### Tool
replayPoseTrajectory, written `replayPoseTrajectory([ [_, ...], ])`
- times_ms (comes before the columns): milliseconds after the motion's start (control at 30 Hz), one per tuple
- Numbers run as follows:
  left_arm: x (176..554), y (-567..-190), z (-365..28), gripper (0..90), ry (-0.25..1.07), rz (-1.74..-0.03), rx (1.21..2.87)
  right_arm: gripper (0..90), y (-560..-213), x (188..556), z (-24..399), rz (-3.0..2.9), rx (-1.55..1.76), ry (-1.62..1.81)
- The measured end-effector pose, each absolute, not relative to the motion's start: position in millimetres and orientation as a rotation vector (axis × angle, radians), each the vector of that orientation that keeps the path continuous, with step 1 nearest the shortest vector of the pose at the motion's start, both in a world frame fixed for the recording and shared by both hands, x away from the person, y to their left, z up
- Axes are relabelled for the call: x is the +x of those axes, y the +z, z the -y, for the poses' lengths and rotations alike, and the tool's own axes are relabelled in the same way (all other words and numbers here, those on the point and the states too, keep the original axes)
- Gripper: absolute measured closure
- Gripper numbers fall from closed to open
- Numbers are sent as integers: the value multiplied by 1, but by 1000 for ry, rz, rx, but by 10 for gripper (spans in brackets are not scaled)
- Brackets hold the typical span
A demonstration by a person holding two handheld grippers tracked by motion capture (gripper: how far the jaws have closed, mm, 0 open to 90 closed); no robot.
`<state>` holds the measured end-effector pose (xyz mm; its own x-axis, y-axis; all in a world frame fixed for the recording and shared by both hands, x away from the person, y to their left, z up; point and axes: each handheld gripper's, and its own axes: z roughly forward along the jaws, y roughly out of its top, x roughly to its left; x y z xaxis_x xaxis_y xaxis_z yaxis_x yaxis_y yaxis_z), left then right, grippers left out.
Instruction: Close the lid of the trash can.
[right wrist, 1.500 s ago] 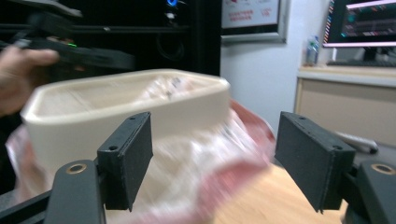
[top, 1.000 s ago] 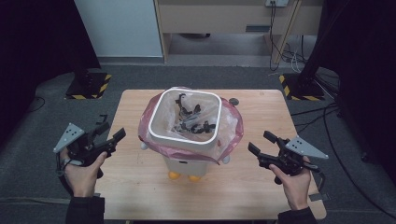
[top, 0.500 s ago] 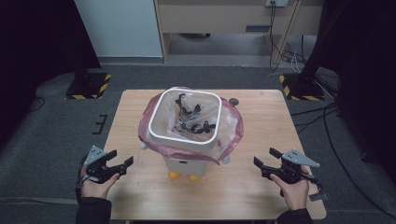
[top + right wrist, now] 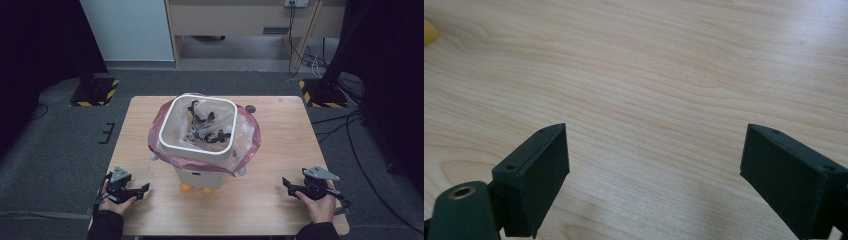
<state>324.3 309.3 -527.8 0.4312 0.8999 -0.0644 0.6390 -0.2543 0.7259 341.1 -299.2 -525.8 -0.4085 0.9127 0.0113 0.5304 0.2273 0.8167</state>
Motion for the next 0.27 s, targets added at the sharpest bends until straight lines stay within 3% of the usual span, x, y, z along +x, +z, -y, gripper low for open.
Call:
replayPoseTrajectory([
  [267, 327, -534, -303, 112, 522, -1258, 2057, 104, -534, 346, 306, -2035, 1370, 1016],
])
